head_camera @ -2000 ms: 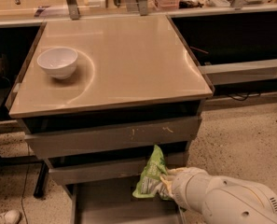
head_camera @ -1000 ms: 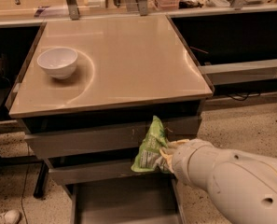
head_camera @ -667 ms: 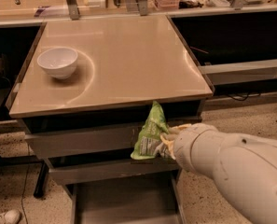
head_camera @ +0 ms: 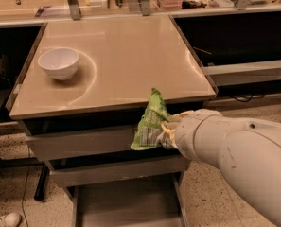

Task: Pick green rice chip bag from bottom drawer and place on counter

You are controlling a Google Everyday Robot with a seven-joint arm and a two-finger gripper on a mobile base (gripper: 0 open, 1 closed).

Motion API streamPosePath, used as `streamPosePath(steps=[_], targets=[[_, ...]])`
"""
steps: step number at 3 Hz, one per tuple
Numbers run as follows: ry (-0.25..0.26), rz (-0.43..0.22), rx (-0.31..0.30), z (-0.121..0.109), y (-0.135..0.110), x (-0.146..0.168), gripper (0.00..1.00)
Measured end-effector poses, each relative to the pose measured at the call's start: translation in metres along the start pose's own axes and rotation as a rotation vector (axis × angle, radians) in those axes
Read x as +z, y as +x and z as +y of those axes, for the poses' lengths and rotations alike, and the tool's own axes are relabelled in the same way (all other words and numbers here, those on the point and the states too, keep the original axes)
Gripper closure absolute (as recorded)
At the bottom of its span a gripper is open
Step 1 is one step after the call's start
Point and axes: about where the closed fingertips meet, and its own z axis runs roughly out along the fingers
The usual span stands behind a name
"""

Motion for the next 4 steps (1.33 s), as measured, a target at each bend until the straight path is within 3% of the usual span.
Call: streamPosePath(steps=[2, 4], targets=[[0.076, -0.109, -0.050, -0.056, -0.059, -0.012, 1.00], [0.058, -0.159, -0.080, -0.104, -0.115, 0.018, 1.00]])
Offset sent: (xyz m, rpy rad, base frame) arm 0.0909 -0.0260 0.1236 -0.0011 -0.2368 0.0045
